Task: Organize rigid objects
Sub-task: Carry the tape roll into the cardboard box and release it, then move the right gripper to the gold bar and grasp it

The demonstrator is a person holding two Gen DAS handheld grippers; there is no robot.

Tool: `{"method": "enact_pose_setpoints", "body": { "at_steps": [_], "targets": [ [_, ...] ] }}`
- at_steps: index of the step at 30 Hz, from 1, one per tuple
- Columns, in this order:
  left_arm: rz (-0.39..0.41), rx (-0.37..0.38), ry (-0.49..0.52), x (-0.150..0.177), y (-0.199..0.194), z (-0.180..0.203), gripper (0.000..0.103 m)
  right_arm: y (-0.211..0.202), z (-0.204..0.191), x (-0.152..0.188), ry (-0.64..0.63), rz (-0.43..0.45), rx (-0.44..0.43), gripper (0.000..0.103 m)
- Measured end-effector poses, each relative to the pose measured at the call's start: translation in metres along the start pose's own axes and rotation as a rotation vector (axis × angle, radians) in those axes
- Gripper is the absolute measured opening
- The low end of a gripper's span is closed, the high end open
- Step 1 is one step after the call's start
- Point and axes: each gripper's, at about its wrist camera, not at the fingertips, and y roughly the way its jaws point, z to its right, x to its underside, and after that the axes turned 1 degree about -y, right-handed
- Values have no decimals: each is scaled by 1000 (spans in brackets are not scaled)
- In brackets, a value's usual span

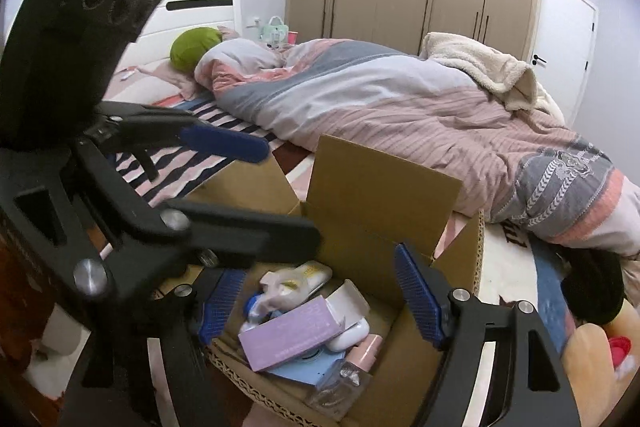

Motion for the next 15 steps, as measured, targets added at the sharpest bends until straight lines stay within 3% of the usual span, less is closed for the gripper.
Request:
{"method": "enact_pose_setpoints", "body": {
  "at_steps": [7, 15],
  "targets": [
    [56, -65, -53, 16, -41, -26, 88, -1, -16, -8, -18, 3, -7, 71],
    [133, -150, -104, 46, -98, -58, 88, -3, -65, -23, -70, 8, -46, 71]
  ]
}}
